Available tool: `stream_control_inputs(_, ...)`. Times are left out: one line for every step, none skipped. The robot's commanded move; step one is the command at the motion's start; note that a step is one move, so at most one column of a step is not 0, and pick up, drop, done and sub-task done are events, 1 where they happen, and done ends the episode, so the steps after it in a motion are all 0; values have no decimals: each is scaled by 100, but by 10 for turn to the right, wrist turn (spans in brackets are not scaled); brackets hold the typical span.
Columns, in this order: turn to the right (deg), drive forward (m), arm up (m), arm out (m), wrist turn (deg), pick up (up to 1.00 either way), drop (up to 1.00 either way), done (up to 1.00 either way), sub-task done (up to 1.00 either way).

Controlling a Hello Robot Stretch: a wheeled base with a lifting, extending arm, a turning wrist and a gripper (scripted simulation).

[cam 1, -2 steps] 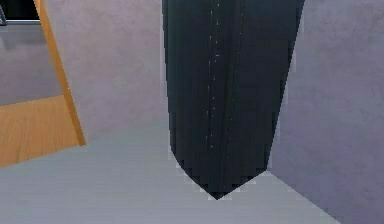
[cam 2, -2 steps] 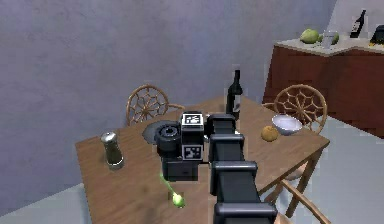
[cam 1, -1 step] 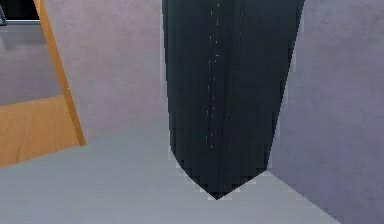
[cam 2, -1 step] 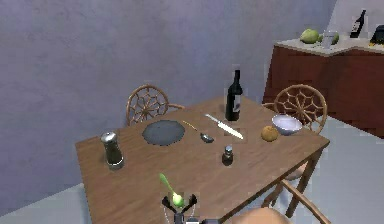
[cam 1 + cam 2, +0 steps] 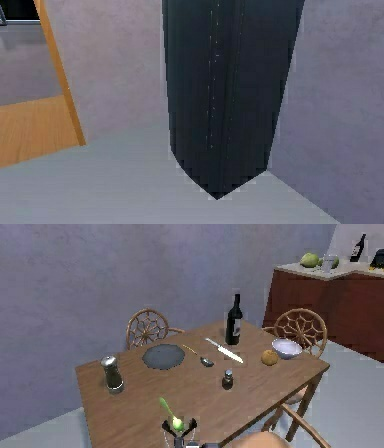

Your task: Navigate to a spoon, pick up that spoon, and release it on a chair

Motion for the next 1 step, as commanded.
stream_control_inputs(0, 0, 10, 0, 0, 0, 0, 0, 0)
